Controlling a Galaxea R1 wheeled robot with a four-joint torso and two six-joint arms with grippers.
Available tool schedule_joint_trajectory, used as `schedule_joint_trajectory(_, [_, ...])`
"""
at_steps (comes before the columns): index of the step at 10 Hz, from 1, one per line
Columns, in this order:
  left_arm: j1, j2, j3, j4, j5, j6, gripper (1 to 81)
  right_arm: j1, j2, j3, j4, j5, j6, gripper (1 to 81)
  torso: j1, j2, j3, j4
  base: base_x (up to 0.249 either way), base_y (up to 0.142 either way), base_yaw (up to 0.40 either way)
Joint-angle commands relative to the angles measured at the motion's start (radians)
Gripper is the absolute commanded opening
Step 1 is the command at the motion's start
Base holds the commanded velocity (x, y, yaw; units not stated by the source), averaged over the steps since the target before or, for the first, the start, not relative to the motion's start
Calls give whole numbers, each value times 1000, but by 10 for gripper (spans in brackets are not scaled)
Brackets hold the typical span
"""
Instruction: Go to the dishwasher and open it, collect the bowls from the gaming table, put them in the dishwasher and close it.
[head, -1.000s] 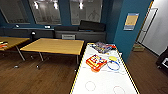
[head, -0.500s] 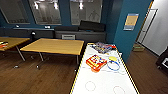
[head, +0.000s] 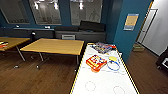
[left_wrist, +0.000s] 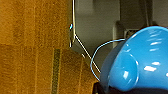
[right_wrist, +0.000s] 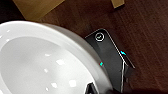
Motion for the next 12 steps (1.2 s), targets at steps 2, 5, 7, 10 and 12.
schedule_joint_trajectory(2, [-19, 38, -81, -156, 38, 189, 10, 31, -46, -22, -25, -62, -4, 10, 0, 0, 0, 0, 0, 0, 0])
schedule_joint_trajectory(5, [-22, 24, -74, -124, -24, 189, 10, 13, -37, -79, -33, -60, -4, 10, 0, 0, 0, 0, 0, 0, 0])
schedule_joint_trajectory(7, [-22, 15, -77, -124, -93, 189, 10, 3, -2, -130, -67, -71, -4, 10, -1, 0, 0, 0, 0, 0, 0])
schedule_joint_trajectory(10, [-22, 22, -80, -126, -137, 189, 10, -24, 79, -237, -116, -83, -4, 10, -1, 0, 0, 0, 0, 0, 0])
schedule_joint_trajectory(12, [-22, 16, -92, -126, -136, 188, 10, -55, 121, -330, -137, -83, -4, 10, -1, 0, 0, 0, 0, 0, 0])
